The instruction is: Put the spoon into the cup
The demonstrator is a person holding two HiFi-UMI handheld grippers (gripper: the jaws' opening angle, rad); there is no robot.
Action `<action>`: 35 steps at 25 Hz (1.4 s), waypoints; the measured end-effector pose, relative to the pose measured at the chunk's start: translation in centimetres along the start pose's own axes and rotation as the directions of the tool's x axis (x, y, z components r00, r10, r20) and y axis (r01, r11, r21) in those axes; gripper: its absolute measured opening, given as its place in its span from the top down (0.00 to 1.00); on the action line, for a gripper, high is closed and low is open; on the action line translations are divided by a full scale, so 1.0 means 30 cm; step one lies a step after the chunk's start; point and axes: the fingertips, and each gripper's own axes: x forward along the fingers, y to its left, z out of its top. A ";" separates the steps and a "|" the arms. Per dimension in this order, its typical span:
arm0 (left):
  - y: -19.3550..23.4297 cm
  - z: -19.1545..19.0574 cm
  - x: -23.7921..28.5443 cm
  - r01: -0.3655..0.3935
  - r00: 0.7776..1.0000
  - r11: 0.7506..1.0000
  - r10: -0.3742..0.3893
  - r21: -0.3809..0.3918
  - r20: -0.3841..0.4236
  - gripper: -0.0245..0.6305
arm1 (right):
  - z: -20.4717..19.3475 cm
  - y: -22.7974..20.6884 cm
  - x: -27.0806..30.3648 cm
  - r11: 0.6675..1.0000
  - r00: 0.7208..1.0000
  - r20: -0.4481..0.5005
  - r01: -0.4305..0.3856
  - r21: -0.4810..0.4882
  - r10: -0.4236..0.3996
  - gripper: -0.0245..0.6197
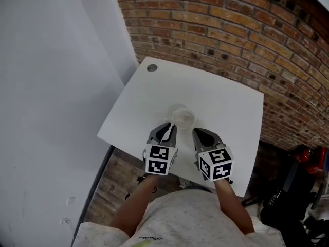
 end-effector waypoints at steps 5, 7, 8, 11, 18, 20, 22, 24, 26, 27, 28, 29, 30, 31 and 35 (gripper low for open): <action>-0.010 -0.004 -0.067 0.003 1.000 1.000 -0.002 -0.011 0.012 0.92 | -0.001 0.031 -0.045 1.000 1.000 0.013 0.009 -0.005 -0.009 0.95; -0.011 -0.003 -0.100 0.000 1.000 1.000 0.000 -0.014 0.020 0.94 | 0.001 0.037 -0.068 1.000 1.000 0.019 0.018 -0.008 -0.018 0.95; -0.011 -0.002 -0.116 -0.001 1.000 1.000 0.002 -0.017 0.027 0.94 | 0.001 0.039 -0.079 1.000 0.999 0.023 0.023 -0.009 -0.023 0.95; -0.010 0.000 -0.158 -0.002 0.999 1.000 0.003 -0.022 0.041 0.95 | 0.003 0.048 -0.108 0.999 0.999 0.030 0.038 -0.012 -0.037 0.95; -0.043 0.003 -0.240 0.013 0.997 0.999 -0.009 -0.044 0.075 0.97 | -0.006 0.090 -0.169 0.998 0.998 0.037 0.045 -0.039 -0.044 0.95; -0.050 0.003 -0.259 0.013 0.997 0.999 -0.010 -0.046 0.083 0.97 | -0.009 0.101 -0.182 0.998 0.998 0.038 0.045 -0.039 -0.043 0.95; -0.054 -0.001 -0.273 0.014 0.996 0.999 -0.009 -0.050 0.086 0.97 | -0.013 0.109 -0.194 0.998 0.998 0.039 0.045 -0.044 -0.043 0.95; -0.057 -0.006 -0.284 0.014 0.996 0.998 -0.009 -0.056 0.089 0.97 | -0.016 0.115 -0.205 0.998 0.998 0.040 0.046 -0.046 -0.044 0.95; -0.061 -0.009 -0.295 0.014 0.996 0.998 -0.009 -0.059 0.092 0.97 | -0.018 0.121 -0.214 0.998 0.998 0.042 0.046 -0.046 -0.044 0.95; -0.063 -0.009 -0.300 0.014 0.996 0.998 -0.008 -0.058 0.093 0.97 | -0.018 0.124 -0.218 0.998 0.998 0.043 0.046 -0.047 -0.044 0.95; -0.065 -0.009 -0.305 0.013 0.996 0.998 -0.008 -0.056 0.094 0.97 | -0.018 0.126 -0.222 0.998 0.998 0.045 0.045 -0.047 -0.043 0.95; -0.067 -0.008 -0.308 0.012 0.995 0.998 -0.007 -0.053 0.095 0.97 | -0.018 0.128 -0.225 0.998 0.998 0.046 0.045 -0.048 -0.043 0.95; -0.068 -0.007 -0.310 0.012 0.996 0.999 -0.007 -0.052 0.094 0.97 | -0.018 0.129 -0.228 0.998 0.998 0.047 0.045 -0.049 -0.043 0.95; -0.069 -0.007 -0.311 0.012 0.996 0.999 -0.007 -0.051 0.094 0.97 | -0.018 0.130 -0.231 0.998 0.998 0.048 0.046 -0.049 -0.043 0.95; -0.073 -0.005 -0.313 0.012 0.996 0.999 -0.007 -0.050 0.092 0.97 | -0.020 0.131 -0.239 0.998 0.998 0.046 0.048 -0.050 -0.046 0.95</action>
